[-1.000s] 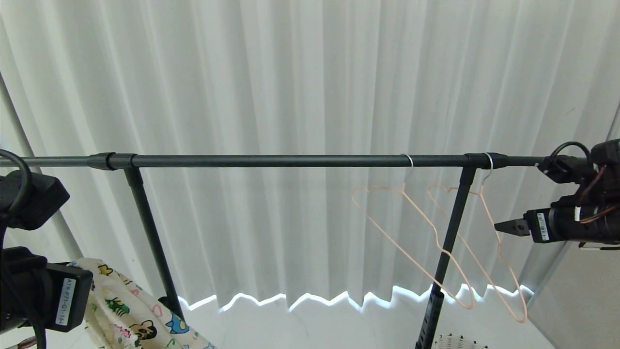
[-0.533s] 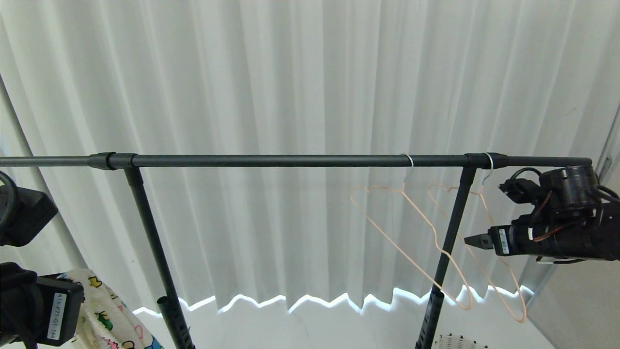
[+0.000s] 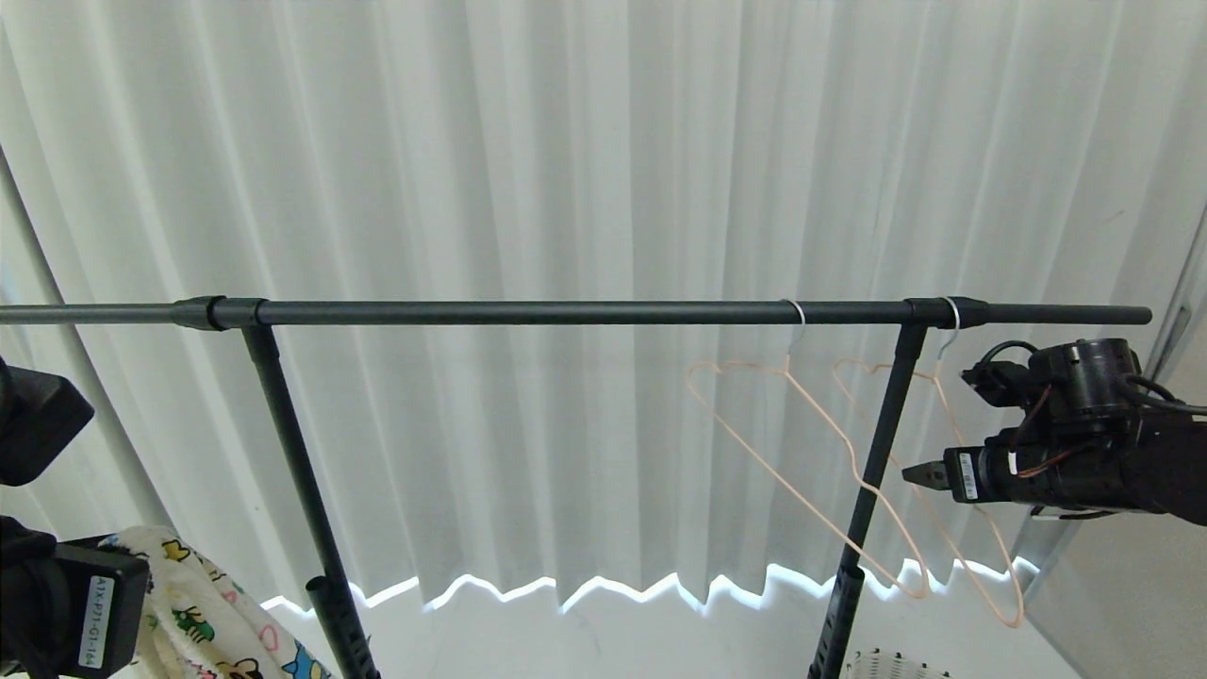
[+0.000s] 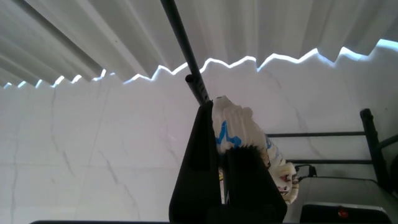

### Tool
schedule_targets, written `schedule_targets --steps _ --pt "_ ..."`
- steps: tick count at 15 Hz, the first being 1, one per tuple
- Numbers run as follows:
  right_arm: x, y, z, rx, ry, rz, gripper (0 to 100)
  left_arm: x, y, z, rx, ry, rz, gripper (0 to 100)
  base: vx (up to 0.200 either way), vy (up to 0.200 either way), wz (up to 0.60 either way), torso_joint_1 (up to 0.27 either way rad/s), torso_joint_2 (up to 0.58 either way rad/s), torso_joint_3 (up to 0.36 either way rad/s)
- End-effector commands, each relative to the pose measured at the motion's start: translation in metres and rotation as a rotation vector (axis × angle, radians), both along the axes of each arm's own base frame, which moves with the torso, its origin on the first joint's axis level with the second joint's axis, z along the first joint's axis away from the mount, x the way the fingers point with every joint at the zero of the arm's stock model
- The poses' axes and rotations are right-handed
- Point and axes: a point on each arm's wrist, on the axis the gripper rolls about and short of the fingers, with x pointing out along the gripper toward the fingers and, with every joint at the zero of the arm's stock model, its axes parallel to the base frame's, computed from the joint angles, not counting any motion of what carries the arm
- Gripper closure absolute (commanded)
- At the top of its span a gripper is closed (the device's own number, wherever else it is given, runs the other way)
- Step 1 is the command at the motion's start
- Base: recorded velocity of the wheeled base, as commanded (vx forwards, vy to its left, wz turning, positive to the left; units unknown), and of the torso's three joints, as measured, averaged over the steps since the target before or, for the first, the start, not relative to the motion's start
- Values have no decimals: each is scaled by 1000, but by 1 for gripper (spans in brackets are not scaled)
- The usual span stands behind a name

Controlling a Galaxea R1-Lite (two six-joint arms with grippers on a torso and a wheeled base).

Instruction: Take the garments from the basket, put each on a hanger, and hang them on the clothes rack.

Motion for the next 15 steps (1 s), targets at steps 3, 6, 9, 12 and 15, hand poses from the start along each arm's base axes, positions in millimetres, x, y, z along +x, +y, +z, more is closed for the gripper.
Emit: schedule_targets --steps 3,6,9,12,15 --pt "2 0 -1 0 -8 -2 100 0 0 0 -1 -1 0 100 0 0 0 0 0 0" --pt "-1 0 6 2 -32 -3 100 0 0 0 0 -1 1 100 0 0 0 0 0 0" --pt "-11 -1 19 8 -75 -2 100 -2 1 1 -5 -9 0 100 0 0 0 0 0 0" --pt "-24 -3 36 19 -159 -2 100 -5 2 3 -11 -23 0 100 0 0 0 0 0 0" --pt "-37 -5 45 11 -237 -19 100 -9 4 4 -17 -41 1 100 0 0 0 0 0 0"
